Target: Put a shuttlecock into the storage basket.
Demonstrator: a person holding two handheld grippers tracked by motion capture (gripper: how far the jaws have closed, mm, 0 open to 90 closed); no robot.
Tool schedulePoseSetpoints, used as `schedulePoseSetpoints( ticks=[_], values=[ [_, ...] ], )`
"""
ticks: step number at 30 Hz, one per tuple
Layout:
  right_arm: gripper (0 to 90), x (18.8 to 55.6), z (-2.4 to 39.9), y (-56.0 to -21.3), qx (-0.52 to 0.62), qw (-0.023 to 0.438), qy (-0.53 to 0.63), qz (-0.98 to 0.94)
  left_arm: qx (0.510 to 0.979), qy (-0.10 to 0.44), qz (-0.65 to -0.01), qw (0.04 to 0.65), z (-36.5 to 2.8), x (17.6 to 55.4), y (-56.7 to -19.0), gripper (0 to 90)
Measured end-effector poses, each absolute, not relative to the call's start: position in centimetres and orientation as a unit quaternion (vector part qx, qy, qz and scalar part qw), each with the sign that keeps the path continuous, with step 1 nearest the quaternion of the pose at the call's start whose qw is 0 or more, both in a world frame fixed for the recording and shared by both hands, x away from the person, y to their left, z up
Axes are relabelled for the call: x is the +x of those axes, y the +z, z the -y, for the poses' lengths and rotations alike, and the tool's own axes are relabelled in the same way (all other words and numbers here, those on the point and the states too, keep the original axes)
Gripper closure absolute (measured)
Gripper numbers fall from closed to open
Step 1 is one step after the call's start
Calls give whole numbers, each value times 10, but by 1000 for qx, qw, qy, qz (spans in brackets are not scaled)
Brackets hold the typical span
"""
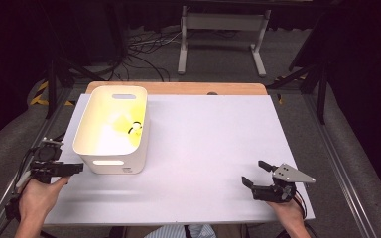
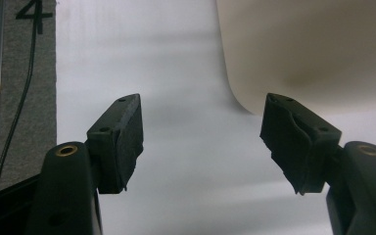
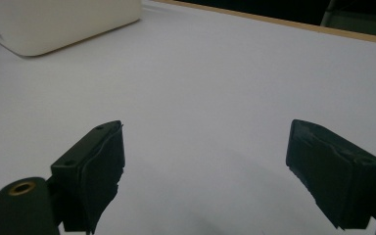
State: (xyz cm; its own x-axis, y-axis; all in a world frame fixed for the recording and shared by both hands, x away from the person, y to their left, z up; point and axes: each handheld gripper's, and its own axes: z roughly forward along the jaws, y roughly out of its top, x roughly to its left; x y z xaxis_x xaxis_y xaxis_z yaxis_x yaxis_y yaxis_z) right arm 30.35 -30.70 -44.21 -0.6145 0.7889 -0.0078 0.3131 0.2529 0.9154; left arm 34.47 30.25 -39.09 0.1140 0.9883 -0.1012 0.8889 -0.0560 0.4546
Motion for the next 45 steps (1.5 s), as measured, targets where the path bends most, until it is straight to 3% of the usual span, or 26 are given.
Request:
schedulePoseSetpoints(
  ticks=[45],
  values=[
    [151,304,307,-442,365,243,490,-753,739,120,-612,255,-259,312,-407,324]
  ],
)
